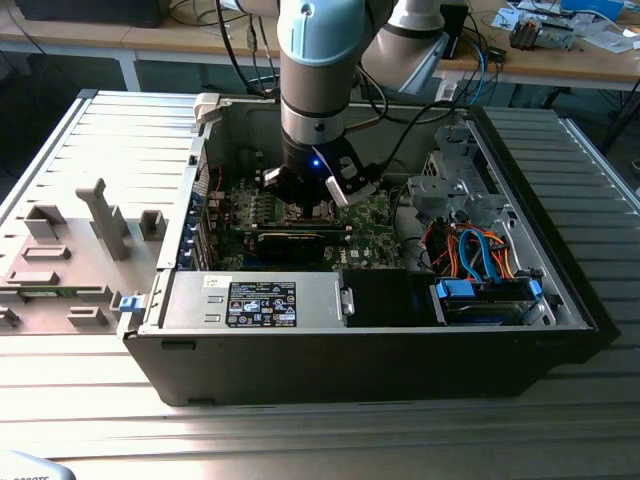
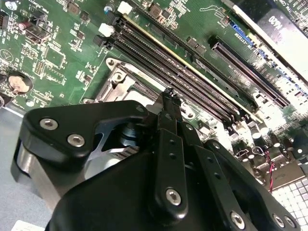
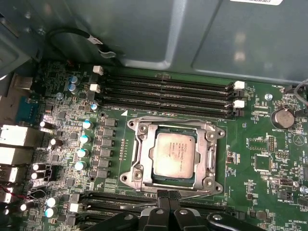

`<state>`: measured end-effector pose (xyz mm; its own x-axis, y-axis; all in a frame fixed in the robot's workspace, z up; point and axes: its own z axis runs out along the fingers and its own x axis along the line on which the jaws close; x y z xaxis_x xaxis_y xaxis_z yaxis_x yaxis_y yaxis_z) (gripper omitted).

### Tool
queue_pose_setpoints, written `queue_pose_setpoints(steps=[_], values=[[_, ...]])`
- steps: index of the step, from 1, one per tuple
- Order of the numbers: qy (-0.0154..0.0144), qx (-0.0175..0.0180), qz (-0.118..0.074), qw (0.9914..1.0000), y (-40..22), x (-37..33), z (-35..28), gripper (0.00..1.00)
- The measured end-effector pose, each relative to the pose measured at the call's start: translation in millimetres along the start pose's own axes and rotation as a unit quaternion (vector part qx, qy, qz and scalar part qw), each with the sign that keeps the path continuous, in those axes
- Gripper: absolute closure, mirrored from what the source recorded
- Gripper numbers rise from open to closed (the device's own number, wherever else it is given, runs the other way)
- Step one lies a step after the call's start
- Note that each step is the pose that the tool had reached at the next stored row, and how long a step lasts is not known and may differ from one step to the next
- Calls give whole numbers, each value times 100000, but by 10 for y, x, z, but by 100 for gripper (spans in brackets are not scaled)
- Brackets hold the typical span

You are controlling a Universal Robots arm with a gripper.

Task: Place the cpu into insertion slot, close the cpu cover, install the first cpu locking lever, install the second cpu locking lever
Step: 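Install the second cpu locking lever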

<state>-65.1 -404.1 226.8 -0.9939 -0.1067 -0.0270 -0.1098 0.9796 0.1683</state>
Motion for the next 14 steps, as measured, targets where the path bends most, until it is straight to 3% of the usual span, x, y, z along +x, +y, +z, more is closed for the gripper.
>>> queue_pose_setpoints(steps=[5, 14], values=[[-17, -48, -2, 100000, 3, 24, 3, 89], [-9, -51, 5, 100000, 8, 168, 55, 89]])
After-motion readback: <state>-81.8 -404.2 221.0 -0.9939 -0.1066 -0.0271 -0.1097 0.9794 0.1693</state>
